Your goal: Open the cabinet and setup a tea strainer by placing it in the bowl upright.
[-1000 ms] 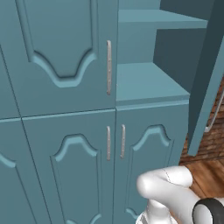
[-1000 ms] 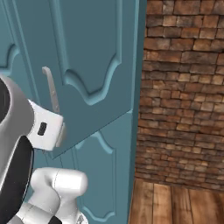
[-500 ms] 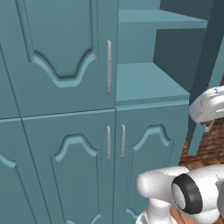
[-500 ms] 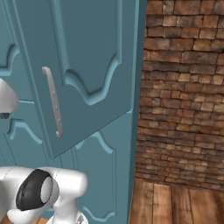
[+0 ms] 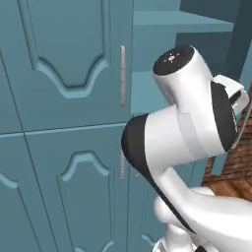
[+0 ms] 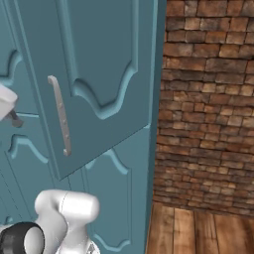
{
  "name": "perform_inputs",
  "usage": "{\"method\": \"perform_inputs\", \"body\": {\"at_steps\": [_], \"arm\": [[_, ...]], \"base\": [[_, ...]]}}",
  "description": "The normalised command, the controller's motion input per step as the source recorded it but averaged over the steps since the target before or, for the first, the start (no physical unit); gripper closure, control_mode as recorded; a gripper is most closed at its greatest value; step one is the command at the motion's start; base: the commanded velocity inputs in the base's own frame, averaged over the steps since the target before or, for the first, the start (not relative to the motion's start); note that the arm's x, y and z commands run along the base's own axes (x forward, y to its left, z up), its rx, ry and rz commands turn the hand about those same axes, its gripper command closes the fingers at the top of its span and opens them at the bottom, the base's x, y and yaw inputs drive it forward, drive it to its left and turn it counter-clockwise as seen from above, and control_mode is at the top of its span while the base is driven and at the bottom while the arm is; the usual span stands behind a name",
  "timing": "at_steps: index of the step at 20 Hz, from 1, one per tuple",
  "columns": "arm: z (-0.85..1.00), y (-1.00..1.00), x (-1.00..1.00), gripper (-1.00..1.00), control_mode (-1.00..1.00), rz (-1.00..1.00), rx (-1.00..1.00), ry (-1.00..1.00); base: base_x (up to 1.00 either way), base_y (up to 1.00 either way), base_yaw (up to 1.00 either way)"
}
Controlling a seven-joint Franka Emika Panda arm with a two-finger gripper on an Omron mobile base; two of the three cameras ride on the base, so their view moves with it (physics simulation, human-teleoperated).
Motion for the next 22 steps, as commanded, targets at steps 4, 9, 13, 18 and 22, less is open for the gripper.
{"method": "perform_inputs", "body": {"at_steps": [4, 9, 13, 18, 22], "arm": [[-0.16, 0.02, 0.31, -1.0, -1.0, 0.17, -0.59, 0.15], [0.29, 0.05, 0.42, -1.0, -1.0, 0.08, -0.39, 0.24], [0.35, 0.01, 0.75, -1.0, -1.0, 0.0, -0.14, 0.32], [0.03, -0.45, 0.55, -1.0, -1.0, -0.14, 0.0, 0.36], [0.0, -0.88, 0.12, -1.0, -1.0, -0.29, 0.0, 0.26]], "base": [[0.0, 0.0, 0.0], [0.0, 0.0, 0.0], [0.0, 0.0, 0.0], [0.0, 0.0, 0.0], [0.0, 0.0, 0.0]]}}
